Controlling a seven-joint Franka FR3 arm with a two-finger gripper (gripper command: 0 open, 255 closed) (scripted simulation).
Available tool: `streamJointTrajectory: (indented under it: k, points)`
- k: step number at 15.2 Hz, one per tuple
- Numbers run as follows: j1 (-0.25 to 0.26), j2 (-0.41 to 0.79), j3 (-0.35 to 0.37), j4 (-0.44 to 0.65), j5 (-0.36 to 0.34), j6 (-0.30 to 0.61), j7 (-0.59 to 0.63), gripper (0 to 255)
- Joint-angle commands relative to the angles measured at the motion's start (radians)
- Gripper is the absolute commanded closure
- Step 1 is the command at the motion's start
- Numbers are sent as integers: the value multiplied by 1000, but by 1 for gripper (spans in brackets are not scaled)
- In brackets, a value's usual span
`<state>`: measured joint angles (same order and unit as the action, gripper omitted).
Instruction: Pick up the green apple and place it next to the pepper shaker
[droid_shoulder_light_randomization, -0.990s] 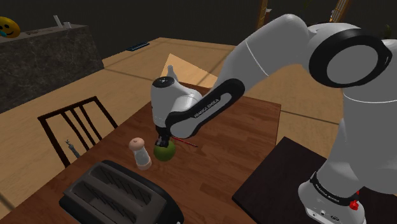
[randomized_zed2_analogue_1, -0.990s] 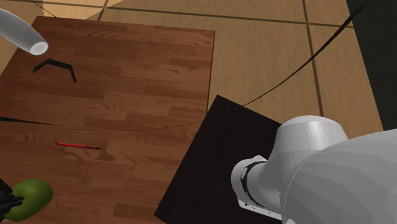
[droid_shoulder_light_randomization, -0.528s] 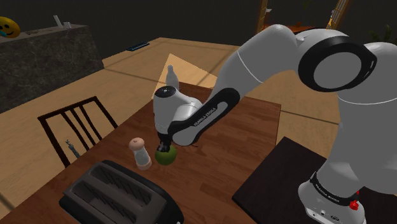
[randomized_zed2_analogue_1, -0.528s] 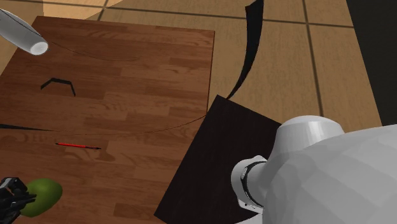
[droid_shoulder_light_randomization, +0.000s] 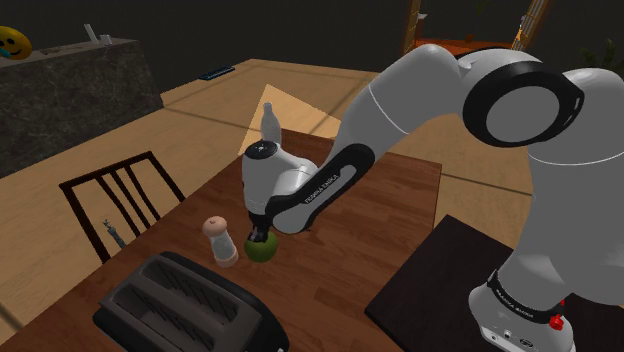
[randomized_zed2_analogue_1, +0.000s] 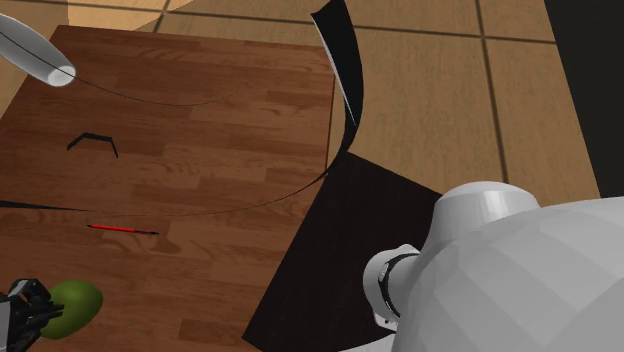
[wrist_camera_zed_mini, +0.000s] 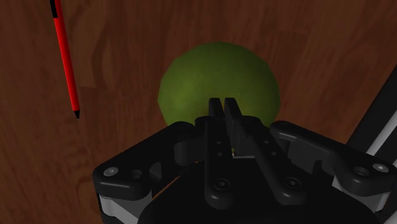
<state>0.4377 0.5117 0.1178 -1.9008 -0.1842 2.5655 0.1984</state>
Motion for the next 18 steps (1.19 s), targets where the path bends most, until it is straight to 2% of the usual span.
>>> streamJointTrajectory:
  k: [1, 2, 7, 11, 18]
  points:
    - [0, 0, 0, 0, 0, 0, 0, 255]
    - [0, 0, 0, 0, 0, 0, 0, 0]
    - [0, 0, 0, 0, 0, 0, 0, 0]
    - [-10, -105, 18, -24, 24, -81, -16, 0]
    - [-10, -105, 18, -24, 24, -81, -16, 0]
